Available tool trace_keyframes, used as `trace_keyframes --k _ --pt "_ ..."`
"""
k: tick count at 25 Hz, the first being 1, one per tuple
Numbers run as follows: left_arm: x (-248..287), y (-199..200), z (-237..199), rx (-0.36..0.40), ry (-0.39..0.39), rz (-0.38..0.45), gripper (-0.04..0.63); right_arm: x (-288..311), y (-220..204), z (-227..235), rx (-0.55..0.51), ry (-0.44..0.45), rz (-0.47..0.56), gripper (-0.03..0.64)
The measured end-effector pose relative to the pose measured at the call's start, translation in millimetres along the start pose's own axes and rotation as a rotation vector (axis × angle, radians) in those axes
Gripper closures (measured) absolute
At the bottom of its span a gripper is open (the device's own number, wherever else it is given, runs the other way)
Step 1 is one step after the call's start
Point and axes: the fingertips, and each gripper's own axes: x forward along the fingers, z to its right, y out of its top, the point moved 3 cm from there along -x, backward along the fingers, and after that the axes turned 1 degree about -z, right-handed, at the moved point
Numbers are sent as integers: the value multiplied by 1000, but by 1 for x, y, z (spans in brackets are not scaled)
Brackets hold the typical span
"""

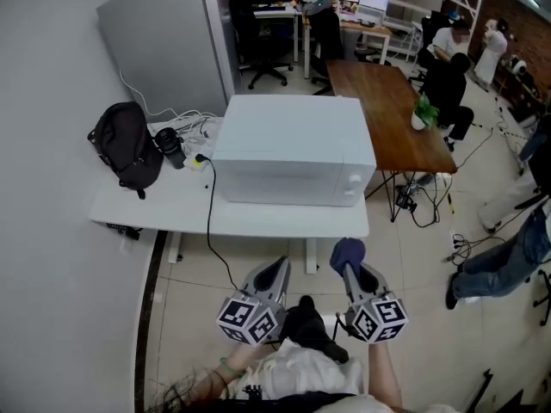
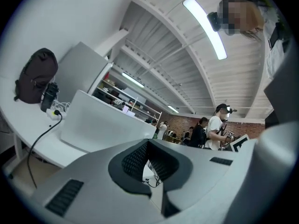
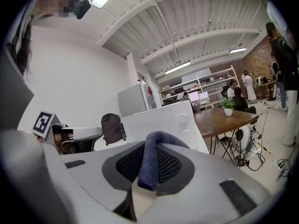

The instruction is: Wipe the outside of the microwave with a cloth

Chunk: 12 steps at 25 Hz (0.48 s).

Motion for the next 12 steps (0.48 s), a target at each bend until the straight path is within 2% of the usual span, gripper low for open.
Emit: trace_keyframes --k 5,12 --pt "-110 -7 16 -32 -11 57 604 -66 -21 -78 -44 -61 46 546" --pt "-216 -16 43 -50 -5 28 604 -155 -36 -178 5 -89 57 546"
